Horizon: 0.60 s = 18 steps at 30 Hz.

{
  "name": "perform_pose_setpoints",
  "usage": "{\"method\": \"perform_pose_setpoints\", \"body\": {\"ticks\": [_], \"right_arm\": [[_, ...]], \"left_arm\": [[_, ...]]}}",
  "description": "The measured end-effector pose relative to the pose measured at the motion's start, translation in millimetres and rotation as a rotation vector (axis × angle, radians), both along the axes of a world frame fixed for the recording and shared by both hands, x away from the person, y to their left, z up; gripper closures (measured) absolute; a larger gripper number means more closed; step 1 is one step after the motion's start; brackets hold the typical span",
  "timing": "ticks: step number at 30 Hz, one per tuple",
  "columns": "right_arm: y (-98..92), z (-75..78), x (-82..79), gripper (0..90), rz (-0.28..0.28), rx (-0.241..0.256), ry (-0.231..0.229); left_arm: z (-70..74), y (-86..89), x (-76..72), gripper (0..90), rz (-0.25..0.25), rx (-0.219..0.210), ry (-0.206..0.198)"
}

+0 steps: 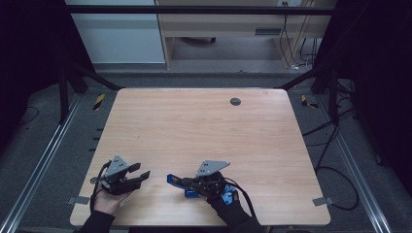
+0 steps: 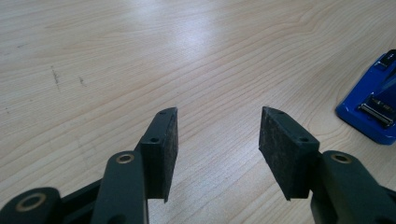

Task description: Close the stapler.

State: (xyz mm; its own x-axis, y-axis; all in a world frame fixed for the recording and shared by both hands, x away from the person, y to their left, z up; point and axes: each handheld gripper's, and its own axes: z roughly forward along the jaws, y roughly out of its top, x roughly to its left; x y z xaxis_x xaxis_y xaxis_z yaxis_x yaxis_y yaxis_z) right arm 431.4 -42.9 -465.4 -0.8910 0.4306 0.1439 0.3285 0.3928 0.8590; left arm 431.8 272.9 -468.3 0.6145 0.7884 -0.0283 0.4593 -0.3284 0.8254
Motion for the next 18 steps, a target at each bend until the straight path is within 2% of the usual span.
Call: {"method": "perform_pose_setpoints", "body": {"ticks": [18], "right_arm": [[-17.0,3.9,-4.2,90.0,-0.019,0.006,0.0]], "left_arm": [[1.3,0.5,-1.3,46.5,-0.003,0.003,-0.013]]}}
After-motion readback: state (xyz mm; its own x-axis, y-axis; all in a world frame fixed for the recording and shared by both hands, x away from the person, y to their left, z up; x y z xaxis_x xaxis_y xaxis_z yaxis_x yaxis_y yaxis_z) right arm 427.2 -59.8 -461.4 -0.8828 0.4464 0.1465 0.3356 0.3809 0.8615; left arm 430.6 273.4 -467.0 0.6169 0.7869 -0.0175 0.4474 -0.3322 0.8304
